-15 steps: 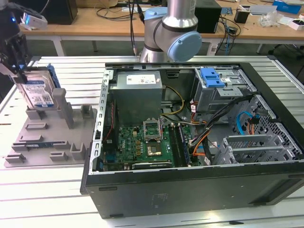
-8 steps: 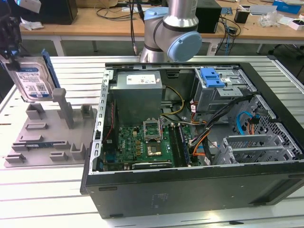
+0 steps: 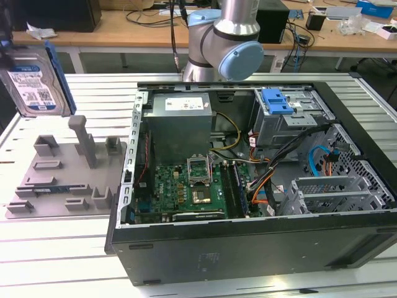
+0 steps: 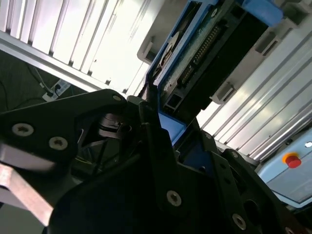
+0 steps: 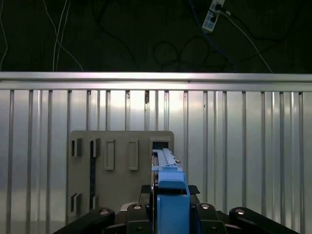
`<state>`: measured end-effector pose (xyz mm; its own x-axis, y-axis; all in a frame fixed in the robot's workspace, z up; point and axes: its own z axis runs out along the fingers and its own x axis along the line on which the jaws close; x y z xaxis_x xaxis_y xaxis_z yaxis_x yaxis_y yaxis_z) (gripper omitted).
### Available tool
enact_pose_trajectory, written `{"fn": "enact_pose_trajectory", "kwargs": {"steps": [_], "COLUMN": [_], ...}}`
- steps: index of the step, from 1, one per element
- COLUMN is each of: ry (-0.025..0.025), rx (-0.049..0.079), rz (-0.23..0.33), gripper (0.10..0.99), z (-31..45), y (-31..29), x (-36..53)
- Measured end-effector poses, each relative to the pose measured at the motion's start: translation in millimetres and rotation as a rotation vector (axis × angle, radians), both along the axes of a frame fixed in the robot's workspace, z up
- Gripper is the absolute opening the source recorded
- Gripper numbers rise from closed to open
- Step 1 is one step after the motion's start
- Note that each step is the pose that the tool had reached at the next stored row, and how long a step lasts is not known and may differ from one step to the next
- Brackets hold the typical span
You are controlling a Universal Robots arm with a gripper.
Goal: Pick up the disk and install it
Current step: 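Pick up the disk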
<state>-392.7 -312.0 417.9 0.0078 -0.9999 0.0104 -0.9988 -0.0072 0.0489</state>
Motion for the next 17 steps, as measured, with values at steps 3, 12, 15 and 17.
{"fn": "enact_pose_trajectory", "kwargs": {"steps": [3, 12, 15, 17], "ry": [-0.0001, -0.0001, -0.0001, 0.0000], "rx": [0.000, 0.000, 0.000, -0.001], "rz": [0.000, 0.000, 0.000, 0.000], "gripper": [0.369, 0.369, 0.369, 0.369], "z": [20.6, 65.0, 65.0, 65.1], "y": [0.0, 0.0, 0.0, 0.0], "x": [0.0, 0.0, 0.0, 0.0]}}
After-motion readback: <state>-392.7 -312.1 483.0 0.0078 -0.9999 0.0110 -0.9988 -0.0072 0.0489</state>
